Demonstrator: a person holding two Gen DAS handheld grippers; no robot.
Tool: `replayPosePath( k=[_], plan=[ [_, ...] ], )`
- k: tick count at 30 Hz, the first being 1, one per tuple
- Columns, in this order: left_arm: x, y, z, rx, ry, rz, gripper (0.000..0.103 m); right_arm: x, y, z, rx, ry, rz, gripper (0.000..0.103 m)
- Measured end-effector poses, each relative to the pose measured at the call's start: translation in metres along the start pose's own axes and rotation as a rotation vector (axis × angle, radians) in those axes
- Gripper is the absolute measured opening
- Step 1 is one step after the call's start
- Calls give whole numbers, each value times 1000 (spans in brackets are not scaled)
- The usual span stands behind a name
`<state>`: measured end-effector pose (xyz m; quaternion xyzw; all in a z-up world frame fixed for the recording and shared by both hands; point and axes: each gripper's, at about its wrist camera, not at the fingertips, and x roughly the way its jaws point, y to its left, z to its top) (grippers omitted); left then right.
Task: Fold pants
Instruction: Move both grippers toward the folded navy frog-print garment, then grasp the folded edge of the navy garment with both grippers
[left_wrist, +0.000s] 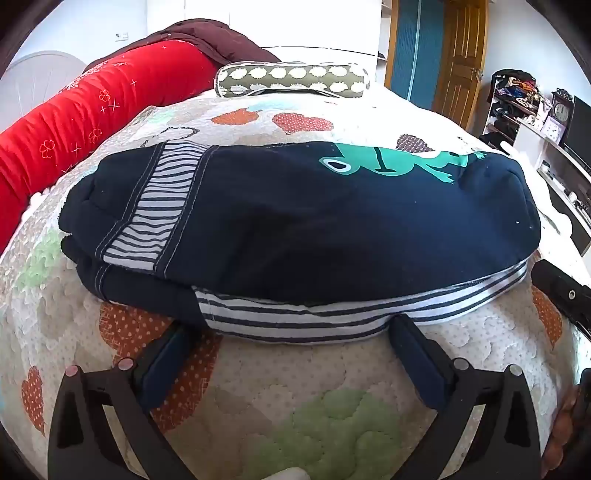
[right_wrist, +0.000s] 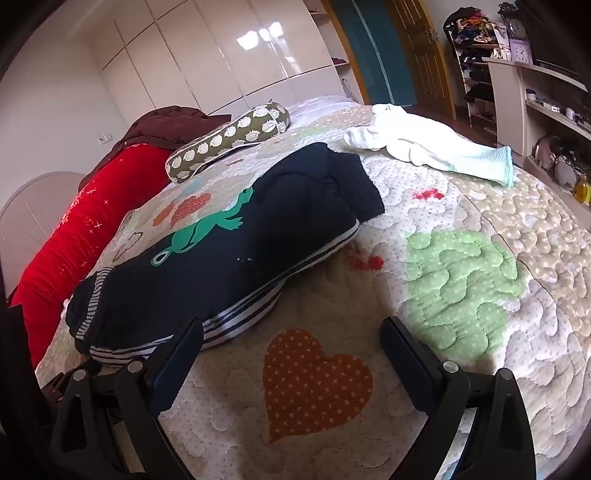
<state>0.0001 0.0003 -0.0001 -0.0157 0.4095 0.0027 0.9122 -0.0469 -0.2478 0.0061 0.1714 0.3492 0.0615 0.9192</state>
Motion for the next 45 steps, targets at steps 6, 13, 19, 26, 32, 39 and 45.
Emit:
replayPosePath(
  k=[6, 13, 19, 26, 32, 39, 45],
  plan=[
    [0, 0, 0, 3, 2, -3, 103, 0, 1, 0, -6, 3, -10, 99],
    [3, -4, 4, 15, 5, 3, 103, 3, 3, 1, -12, 4, -17, 99],
    [0, -1, -2, 11, -13, 0, 103, -6, 3, 2, -1, -4, 2, 99],
    [-24, 8, -1, 12, 53, -44, 102, -8, -2, 2, 13, -2, 24, 99],
    [-58, 82, 18, -173, 32, -156, 102, 4, 4, 20, -62, 134, 14, 80],
    [-5, 158, 49, -427, 152, -263, 102, 20, -19, 51, 107, 197, 167, 65],
    [31, 144, 72, -443, 211, -203, 56, 64, -3, 72, 144, 202, 177, 39]
  ],
)
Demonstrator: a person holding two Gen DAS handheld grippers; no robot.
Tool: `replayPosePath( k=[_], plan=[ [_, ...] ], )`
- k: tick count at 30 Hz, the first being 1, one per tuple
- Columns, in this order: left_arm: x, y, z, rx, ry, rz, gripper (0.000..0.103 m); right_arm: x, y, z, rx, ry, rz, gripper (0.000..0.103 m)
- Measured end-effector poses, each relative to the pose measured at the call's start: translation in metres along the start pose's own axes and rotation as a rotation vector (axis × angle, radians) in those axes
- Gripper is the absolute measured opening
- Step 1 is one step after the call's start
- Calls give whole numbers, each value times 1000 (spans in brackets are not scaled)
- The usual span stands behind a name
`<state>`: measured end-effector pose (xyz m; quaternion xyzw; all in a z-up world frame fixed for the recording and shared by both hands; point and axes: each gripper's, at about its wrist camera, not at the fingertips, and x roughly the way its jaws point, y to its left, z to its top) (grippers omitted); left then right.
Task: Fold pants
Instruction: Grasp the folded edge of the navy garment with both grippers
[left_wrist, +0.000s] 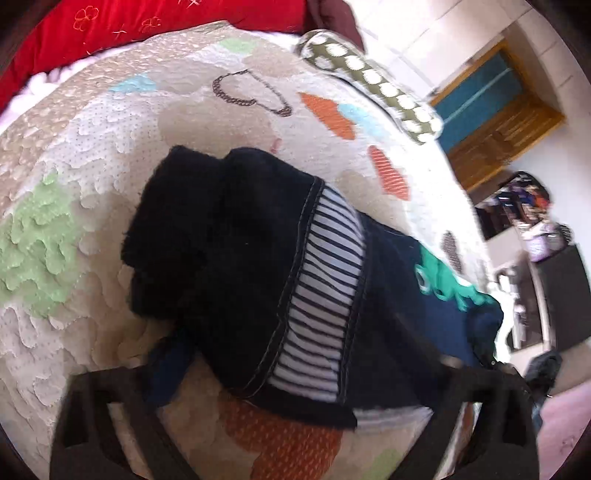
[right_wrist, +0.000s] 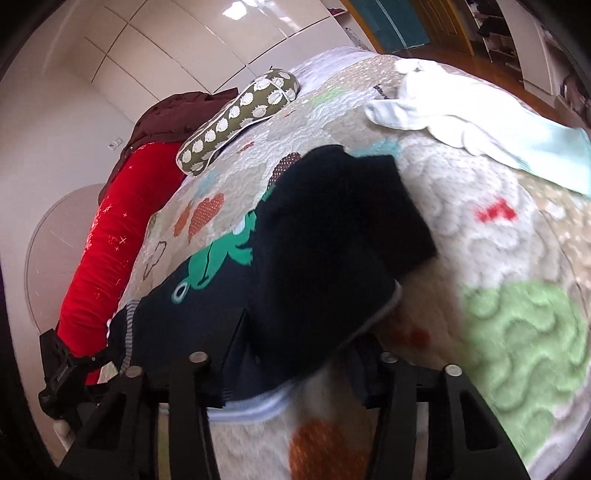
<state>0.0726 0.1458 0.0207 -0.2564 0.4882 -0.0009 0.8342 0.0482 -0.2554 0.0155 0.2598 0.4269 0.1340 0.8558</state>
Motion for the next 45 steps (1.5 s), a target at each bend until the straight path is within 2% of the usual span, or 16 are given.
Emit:
replayPosePath(
  k=[1, 2, 3, 7, 13, 16, 18, 20, 23, 24, 27, 31, 35, 37, 40, 45],
  plan=[
    [1, -5, 1, 23, 0, 77, 37, 7, 4, 4, 5, 8, -4, 16],
    [-1, -6, 1, 39, 5, 86, 20, 13, 5, 8, 21, 25, 6, 10],
    [-4, -5, 2, 39, 12, 62, 13, 13, 5, 9, 40, 29, 16, 9],
    [-34, 7, -2, 14, -9, 11, 11, -2, 33, 10, -6, -5, 9, 8],
    [-86, 23, -38, 18, -62, 18, 11, -40, 54, -12, -45, -4, 53, 8],
    [-88, 39, -62, 4, -54, 72, 18, -53, 54, -38, -60, -7, 54, 9],
    [-86, 50, -78, -7, -31, 102, 21, -48, 48, -57, -75, 22, -25, 14],
    [-100, 58, -88, -24, -44, 84, 24, -50, 36, -77, -86, 40, -120, 27],
    [-133, 62, -95, -37, -122, 84, 36, -69, 32, -86, -85, -21, -184, 41],
    [-147, 63, -95, -43, -158, 84, 44, -78, 33, -85, -85, -55, -199, 41],
    [-170, 65, -94, -64, -206, 53, 54, -105, 41, -85, -87, -144, -222, 42],
    [-170, 68, -93, -112, -163, -69, 54, -119, 67, -93, -123, -165, -77, 47],
    [-146, 67, -92, -160, -63, -191, 54, -85, 91, -101, -146, -13, 164, 48],
    [-135, 64, -92, -167, -21, -224, 54, -58, 94, -105, -140, 73, 203, 48],
    [-117, 58, -93, -167, 34, -231, 54, -27, 83, -110, -117, 132, 147, 48],
    [-92, 54, -91, -189, 81, -253, 52, -18, 51, -101, -9, 139, 199, 48]
  ],
)
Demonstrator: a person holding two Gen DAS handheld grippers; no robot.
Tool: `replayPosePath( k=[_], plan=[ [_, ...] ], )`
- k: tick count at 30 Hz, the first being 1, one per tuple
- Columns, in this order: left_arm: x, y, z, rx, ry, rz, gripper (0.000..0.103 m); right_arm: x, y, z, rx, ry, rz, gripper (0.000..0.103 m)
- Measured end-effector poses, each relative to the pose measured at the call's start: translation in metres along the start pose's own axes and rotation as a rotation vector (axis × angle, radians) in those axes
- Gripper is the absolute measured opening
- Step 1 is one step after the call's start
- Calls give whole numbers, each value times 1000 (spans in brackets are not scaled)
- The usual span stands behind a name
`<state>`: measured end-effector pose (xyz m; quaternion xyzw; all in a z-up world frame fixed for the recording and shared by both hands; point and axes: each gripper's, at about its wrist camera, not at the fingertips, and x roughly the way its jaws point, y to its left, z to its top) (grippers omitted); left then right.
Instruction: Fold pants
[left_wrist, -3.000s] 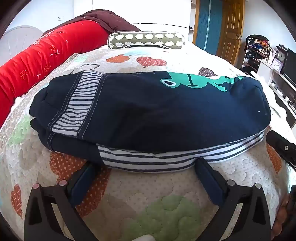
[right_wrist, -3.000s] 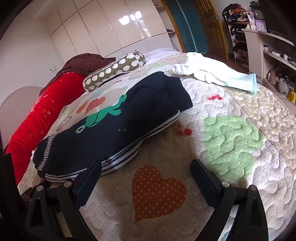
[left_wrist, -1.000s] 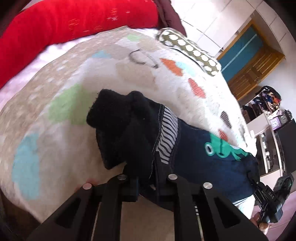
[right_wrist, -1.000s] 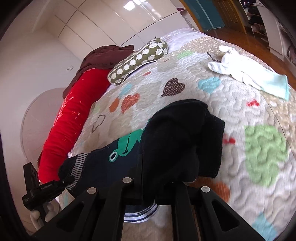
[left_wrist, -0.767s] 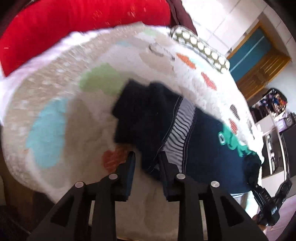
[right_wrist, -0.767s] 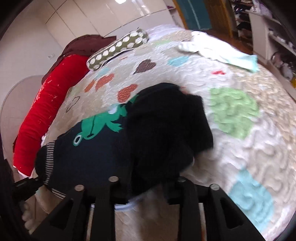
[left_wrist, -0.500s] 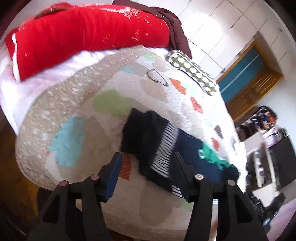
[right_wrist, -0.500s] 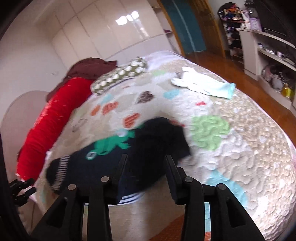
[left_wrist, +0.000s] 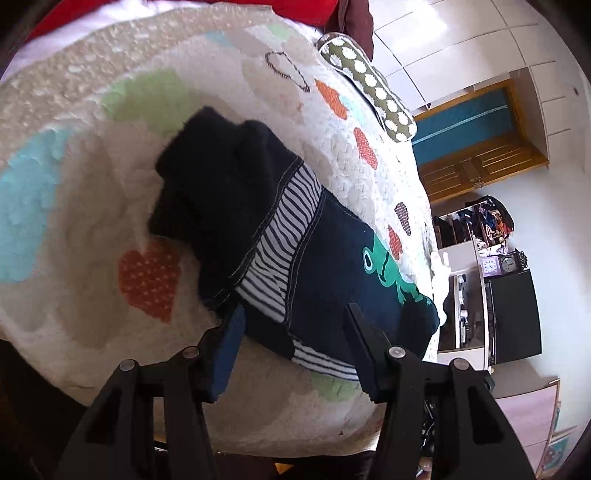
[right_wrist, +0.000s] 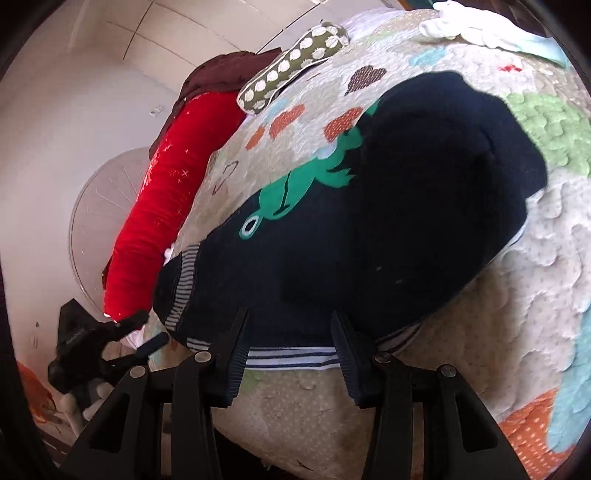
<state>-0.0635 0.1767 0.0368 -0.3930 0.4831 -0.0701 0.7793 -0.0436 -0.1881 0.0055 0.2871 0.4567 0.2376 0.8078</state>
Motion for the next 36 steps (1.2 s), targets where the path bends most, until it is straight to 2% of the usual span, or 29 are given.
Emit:
replayPosePath(
  k=[4, 9, 10, 11, 12, 14, 16, 18, 20, 22, 24, 27, 29, 32, 36],
  plan=[
    [9, -3, 5, 10, -3, 15, 52, 1, 0, 8, -17, -6, -9, 48],
    [23, -5, 12, 23, 11, 48, 50, -5, -2, -2, -28, -11, 1, 48],
    [28, -7, 12, 34, 18, 58, 46, -8, -2, -6, -29, -12, 4, 48],
    [31, -8, 12, 43, 26, 71, 31, -7, -3, -6, -30, -12, 5, 48],
    [34, -9, 12, 49, 35, 84, 7, -9, -2, -7, -33, -12, 4, 48],
    [36, -11, 11, 54, 46, 93, 4, -17, 0, -12, -38, -11, -10, 48],
    [28, -13, 10, 53, 21, 93, 4, -23, 11, -12, -66, -25, -23, 50],
    [21, -16, 10, 47, 10, 71, 4, -28, 23, -10, -98, -25, 19, 55],
    [13, -23, 11, 49, -1, 44, 4, -25, 36, -10, -103, 11, 126, 63],
    [8, -30, 13, 59, -14, 31, 4, -10, 50, -12, -95, 102, 269, 63],
    [2, -37, 15, 63, -23, 12, 4, 8, 61, -15, -84, 188, 350, 63],
    [-5, -44, 16, 74, -37, -2, 4, 40, 74, -20, -60, 299, 402, 63],
    [-7, -46, 17, 74, -40, -6, 4, 49, 77, -18, -69, 289, 354, 63],
    [-10, -43, 16, 72, -38, -12, 4, 37, 64, -6, -54, 192, 285, 63],
    [-10, -37, 15, 61, -34, -22, 4, -1, 17, 8, 24, 56, 130, 63]
  ],
)
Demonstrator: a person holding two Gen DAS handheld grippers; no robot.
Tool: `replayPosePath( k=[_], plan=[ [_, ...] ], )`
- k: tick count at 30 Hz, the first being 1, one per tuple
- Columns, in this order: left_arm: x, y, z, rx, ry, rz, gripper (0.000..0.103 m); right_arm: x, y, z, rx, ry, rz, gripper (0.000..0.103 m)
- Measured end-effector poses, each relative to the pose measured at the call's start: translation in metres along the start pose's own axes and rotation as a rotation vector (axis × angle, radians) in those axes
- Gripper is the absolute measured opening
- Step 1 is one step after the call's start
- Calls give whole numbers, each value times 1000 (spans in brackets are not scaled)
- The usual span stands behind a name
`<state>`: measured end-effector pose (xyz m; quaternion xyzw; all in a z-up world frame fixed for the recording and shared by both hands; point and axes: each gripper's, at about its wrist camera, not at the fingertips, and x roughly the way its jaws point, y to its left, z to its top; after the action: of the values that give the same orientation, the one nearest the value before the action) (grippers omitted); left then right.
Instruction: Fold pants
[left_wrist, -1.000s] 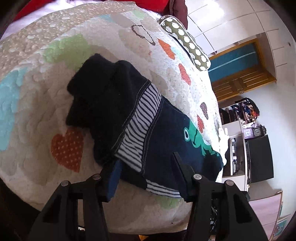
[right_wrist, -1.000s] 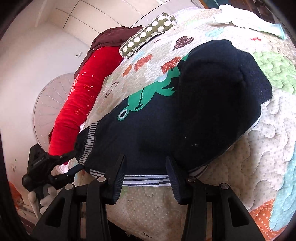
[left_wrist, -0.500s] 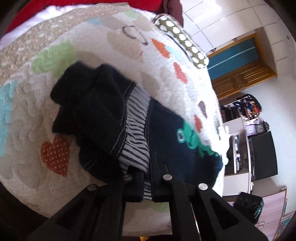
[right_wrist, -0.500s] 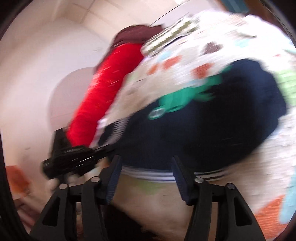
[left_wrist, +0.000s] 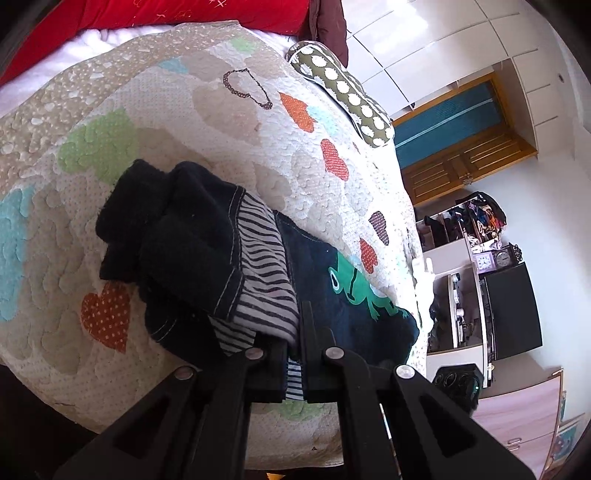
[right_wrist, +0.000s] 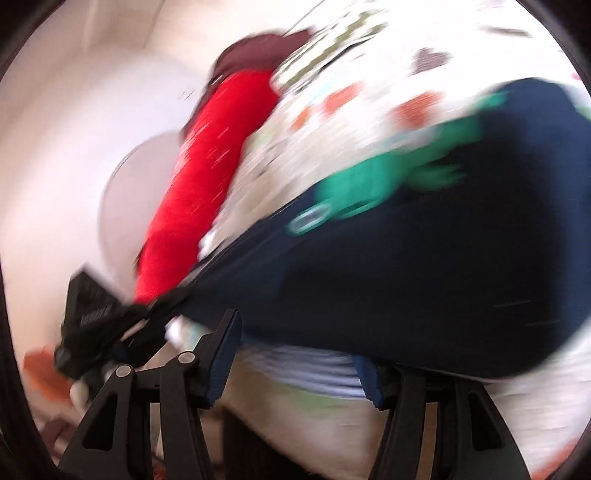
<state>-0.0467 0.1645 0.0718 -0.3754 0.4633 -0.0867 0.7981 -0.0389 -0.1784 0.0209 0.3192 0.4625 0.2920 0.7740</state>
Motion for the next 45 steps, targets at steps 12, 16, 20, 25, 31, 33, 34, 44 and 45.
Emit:
replayPosePath(
  k=[12, 16, 20, 25, 31, 33, 34, 44, 45],
  plan=[
    [-2, -3, 3, 9, -18, 13, 4, -81, -38, 5, 80, -159, -103, 6],
    [4, -6, 25, 16, -32, 51, 4, -70, -10, 34, 4, -167, -116, 5],
    [25, -17, 61, 53, -54, 97, 4, -59, 1, 72, -34, -151, -136, 5],
    [67, -24, 111, 84, -64, 204, 6, -12, 16, 136, -157, -112, -288, 6],
    [80, -17, 139, 91, -33, 238, 10, 16, 27, 183, -315, -183, -489, 46],
    [68, -17, 133, 122, -45, 216, 22, 0, 27, 181, -317, -239, -480, 71],
    [63, -18, 130, 131, -54, 221, 26, -11, 25, 176, -318, -270, -483, 74],
    [19, 6, 75, 174, -104, 301, 46, -38, -37, 110, -207, -128, -532, 55],
    [15, 13, 71, 155, -107, 308, 46, -36, -41, 105, -181, -114, -501, 48]
  ],
)
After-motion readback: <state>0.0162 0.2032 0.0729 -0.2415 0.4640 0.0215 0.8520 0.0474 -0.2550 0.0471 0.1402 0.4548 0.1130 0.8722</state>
